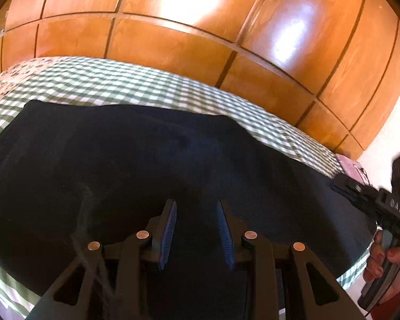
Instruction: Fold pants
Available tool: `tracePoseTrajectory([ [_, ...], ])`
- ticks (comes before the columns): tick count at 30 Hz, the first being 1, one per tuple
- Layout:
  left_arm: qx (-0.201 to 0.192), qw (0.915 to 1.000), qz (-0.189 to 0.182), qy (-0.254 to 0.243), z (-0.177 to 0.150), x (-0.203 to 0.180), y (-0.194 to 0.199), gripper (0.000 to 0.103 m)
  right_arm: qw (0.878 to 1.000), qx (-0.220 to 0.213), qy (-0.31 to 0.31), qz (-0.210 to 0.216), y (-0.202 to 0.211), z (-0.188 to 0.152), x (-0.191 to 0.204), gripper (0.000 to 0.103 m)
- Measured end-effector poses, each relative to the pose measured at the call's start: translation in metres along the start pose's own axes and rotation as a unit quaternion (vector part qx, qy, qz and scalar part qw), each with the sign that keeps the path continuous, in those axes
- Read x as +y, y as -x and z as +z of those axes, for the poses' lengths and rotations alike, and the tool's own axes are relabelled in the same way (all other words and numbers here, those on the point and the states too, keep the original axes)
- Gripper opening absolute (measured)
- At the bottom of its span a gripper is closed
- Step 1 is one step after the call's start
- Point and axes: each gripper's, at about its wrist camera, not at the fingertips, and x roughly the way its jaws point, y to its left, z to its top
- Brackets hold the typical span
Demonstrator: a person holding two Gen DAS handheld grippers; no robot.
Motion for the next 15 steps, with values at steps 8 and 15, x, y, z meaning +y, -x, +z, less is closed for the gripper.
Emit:
tracePoseTrajectory([
  [8, 0.002, 0.9997, 0.014, 0.018, -0.001, 0.014, -0.002, 0.031, 0.995, 0.073, 0.065, 0.007, -0.110, 0.037, 0.050, 0.023],
  [15, -0.001, 0.9996, 0.020, 0.019, -0.004, 0.017, -0.006, 0.031, 0.993, 0.113, 0.012, -0.017, -0.166, 0.045, 0.016, 0.000],
])
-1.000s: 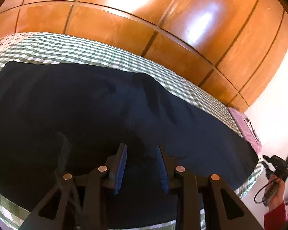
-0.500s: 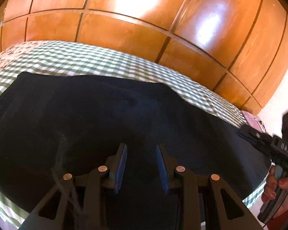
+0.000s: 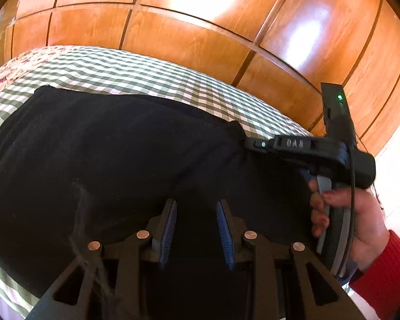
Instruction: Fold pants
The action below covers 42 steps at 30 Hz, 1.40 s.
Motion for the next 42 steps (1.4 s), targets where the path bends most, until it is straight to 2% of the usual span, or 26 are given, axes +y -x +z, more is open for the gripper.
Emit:
tracePoseTrajectory([
  [4, -0.005, 1.0000, 0.002, -0.004, 0.000, -0.001, 0.000, 0.031, 1.000, -0.022, -0.015, 0.016, 0.002, -0.002, -0.005, 0.000],
  [7, -0.005, 0.9999, -0.009, 0.009, 0.004, 0.004, 0.002, 0.031, 0.998, -0.051, -0.028, 0.025, 0.020, -0.005, -0.010, 0.001],
  [9, -0.018, 0.9997, 0.006, 0.014, 0.009, 0.012, 0.007, 0.031, 0.996, -0.076, -0.042, 0.021, 0.039, -0.011, -0.008, 0.008],
  [12, -0.039, 0.9975, 0.049, 0.031, 0.017, 0.028, 0.015, 0.031, 0.995, -0.082, -0.047, 0.024, 0.075, -0.032, -0.012, 0.008],
  [16, -0.042, 0.9907, 0.077, 0.103, 0.025, 0.072, 0.018, 0.031, 0.995, -0.085, -0.038, -0.020, 0.103, -0.065, -0.018, 0.008],
  [20, -0.057, 0.9841, 0.110, 0.127, 0.029, 0.094, 0.025, 0.030, 0.991, -0.082, -0.060, -0.084, 0.124, -0.091, -0.049, 0.008],
  [23, -0.060, 0.9817, 0.117, 0.138, 0.030, 0.097, 0.028, 0.030, 0.986, -0.108, -0.113, -0.060, 0.143, -0.103, -0.076, 0.008],
  [24, -0.062, 0.9814, 0.120, 0.137, 0.029, 0.092, 0.029, 0.031, 0.983, -0.122, -0.129, -0.053, 0.155, -0.107, -0.083, 0.009],
  [25, -0.064, 0.9817, 0.119, 0.135, 0.028, 0.089, 0.030, 0.031, 0.980, -0.134, -0.138, -0.052, 0.165, -0.110, -0.088, 0.016],
  [26, -0.064, 0.9828, 0.112, 0.133, 0.026, 0.085, 0.030, 0.032, 0.977, -0.146, -0.147, -0.055, 0.176, -0.115, -0.093, 0.028],
  [28, -0.055, 0.9872, 0.081, 0.126, 0.022, 0.074, 0.029, 0.032, 0.969, -0.171, -0.167, -0.070, 0.201, -0.127, -0.105, 0.043],
  [31, -0.036, 0.9938, 0.042, 0.096, 0.017, 0.049, 0.022, 0.037, 0.959, -0.188, -0.195, -0.088, 0.230, -0.144, -0.123, 0.043],
  [34, -0.024, 0.9980, 0.007, 0.057, 0.012, 0.026, 0.017, 0.047, 0.943, -0.207, -0.233, -0.115, 0.264, -0.170, -0.148, 0.043],
  [37, -0.018, 0.9994, -0.011, 0.028, 0.008, 0.010, 0.013, 0.053, 0.927, -0.220, -0.263, -0.150, 0.293, -0.194, -0.169, 0.044],
  [42, -0.010, 0.9998, -0.011, 0.011, 0.002, -0.003, 0.006, 0.055, 0.886, -0.246, -0.347, -0.184, 0.334, -0.233, -0.208, 0.046],
])
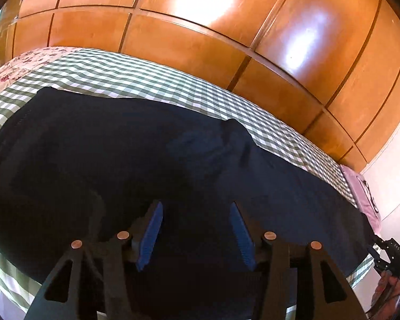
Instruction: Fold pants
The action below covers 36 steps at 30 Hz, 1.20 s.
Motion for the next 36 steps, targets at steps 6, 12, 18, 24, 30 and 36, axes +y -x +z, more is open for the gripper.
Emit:
tracePoseTrajectory([
  [6, 0.001, 0.9999, -0.013, -0.003, -0.003, -0.008, 0.002, 0.068, 0.996, -0.042, -0.066, -0.051, 0.016, 0.015, -0.047, 0.068],
  [12, 0.005, 0.9994, -0.018, -0.027, -0.009, -0.020, 0.003, 0.069, 0.991, -0.049, -0.126, -0.018, 0.002, 0.024, -0.082, 0.068],
  [18, 0.009, 0.9993, -0.021, -0.029, -0.008, -0.017, 0.002, 0.070, 0.988, -0.072, -0.138, 0.016, -0.002, 0.029, -0.095, 0.061],
  [24, 0.013, 0.9992, -0.019, -0.031, -0.009, -0.016, 0.001, 0.070, 0.982, -0.071, -0.172, 0.032, -0.014, 0.036, -0.102, 0.029],
  [30, 0.017, 0.9993, -0.019, -0.025, -0.007, -0.016, -0.001, 0.070, 0.983, -0.085, -0.154, 0.050, 0.009, 0.038, -0.083, 0.019],
  [36, 0.012, 0.9998, -0.016, 0.005, -0.002, -0.007, 0.004, 0.070, 0.991, -0.109, -0.068, 0.034, 0.039, 0.050, -0.019, 0.018],
])
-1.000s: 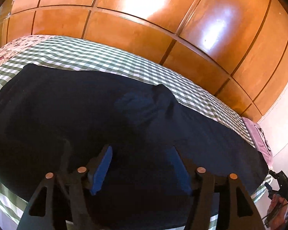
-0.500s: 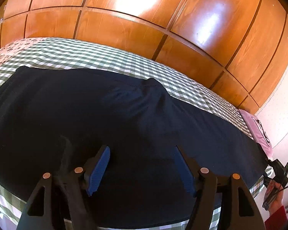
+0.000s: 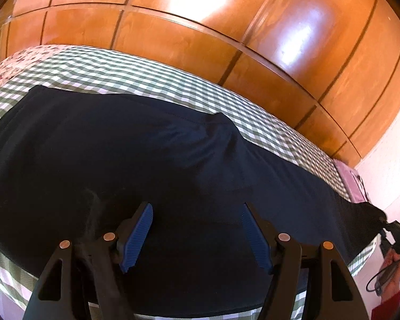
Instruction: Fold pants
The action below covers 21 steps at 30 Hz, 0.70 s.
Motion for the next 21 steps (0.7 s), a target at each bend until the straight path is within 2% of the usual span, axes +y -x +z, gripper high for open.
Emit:
tracePoseTrajectory([
  [3, -0.002, 0.9999, 0.001, 0.013, 0.003, 0.004, 0.001, 0.070, 0.997, -0.016, 0.072, 0.001, 0.014, -0.004, 0.046, 0.018],
  [8, -0.005, 0.9997, 0.005, 0.023, 0.006, 0.009, 0.003, 0.070, 0.986, -0.035, 0.161, 0.030, 0.034, -0.017, 0.114, 0.018],
  [15, -0.006, 0.9996, 0.007, 0.025, 0.006, 0.009, 0.005, 0.070, 0.963, -0.023, 0.256, 0.078, 0.037, -0.055, 0.188, 0.018],
  [18, -0.010, 0.9995, 0.007, 0.028, 0.008, 0.011, 0.007, 0.070, 0.950, -0.016, 0.297, 0.096, 0.038, -0.080, 0.215, 0.018],
  [21, -0.012, 0.9993, 0.007, 0.034, 0.009, 0.013, 0.009, 0.070, 0.928, -0.004, 0.354, 0.118, 0.036, -0.114, 0.239, 0.018],
])
